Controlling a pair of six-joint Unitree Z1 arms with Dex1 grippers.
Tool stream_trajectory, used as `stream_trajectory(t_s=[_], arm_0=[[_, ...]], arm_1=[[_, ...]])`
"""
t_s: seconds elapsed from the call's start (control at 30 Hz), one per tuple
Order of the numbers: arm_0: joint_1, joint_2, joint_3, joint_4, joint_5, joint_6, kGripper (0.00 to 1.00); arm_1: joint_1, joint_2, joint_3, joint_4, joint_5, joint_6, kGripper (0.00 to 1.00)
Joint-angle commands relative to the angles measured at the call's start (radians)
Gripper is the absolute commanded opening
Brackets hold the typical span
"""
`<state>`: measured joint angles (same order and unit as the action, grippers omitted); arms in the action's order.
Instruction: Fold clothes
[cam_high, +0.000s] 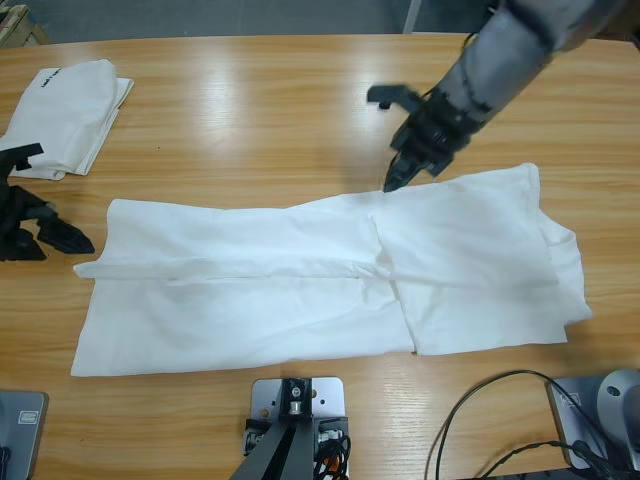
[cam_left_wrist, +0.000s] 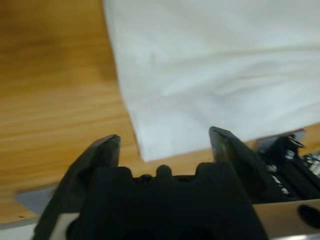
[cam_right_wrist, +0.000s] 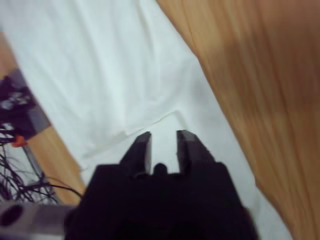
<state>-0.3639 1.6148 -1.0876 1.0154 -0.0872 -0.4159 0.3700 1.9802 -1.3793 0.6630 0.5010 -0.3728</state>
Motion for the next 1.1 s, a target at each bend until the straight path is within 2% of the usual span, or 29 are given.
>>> stream_trajectory(t_s=[0.03, 0.23, 0.4, 0.77, 0.97, 1.1], arm_0=[[-0.010, 0.117, -0.018, -0.127, 0.008, 0.090, 0.789], [-0.069, 0.232, -0.094, -0.137, 0.001, -0.041, 0.789], [-0.118, 0.300, -0.087, -0.184, 0.011, -0.060, 0.803], [-0.262, 0.342, -0.041, -0.193, 0.042, -0.231, 0.803], [-0.308, 0.249, 0.004, -0.166, 0.028, -0.291, 0.803], [-0.363, 0.220, 0.083, -0.167, 0.018, -0.332, 0.803]], arm_1=[[0.017, -0.171, 0.173, 0.002, -0.036, 0.079, 1.000], [0.068, -0.172, 0.210, -0.009, -0.050, 0.160, 1.000], [0.098, -0.177, 0.229, -0.030, -0.079, 0.198, 1.000], [0.098, -0.197, 0.307, -0.085, -0.090, 0.215, 1.000], [0.098, -0.215, 0.348, -0.093, -0.092, 0.215, 1.000], [0.098, -0.213, 0.382, -0.115, -0.091, 0.224, 1.000]])
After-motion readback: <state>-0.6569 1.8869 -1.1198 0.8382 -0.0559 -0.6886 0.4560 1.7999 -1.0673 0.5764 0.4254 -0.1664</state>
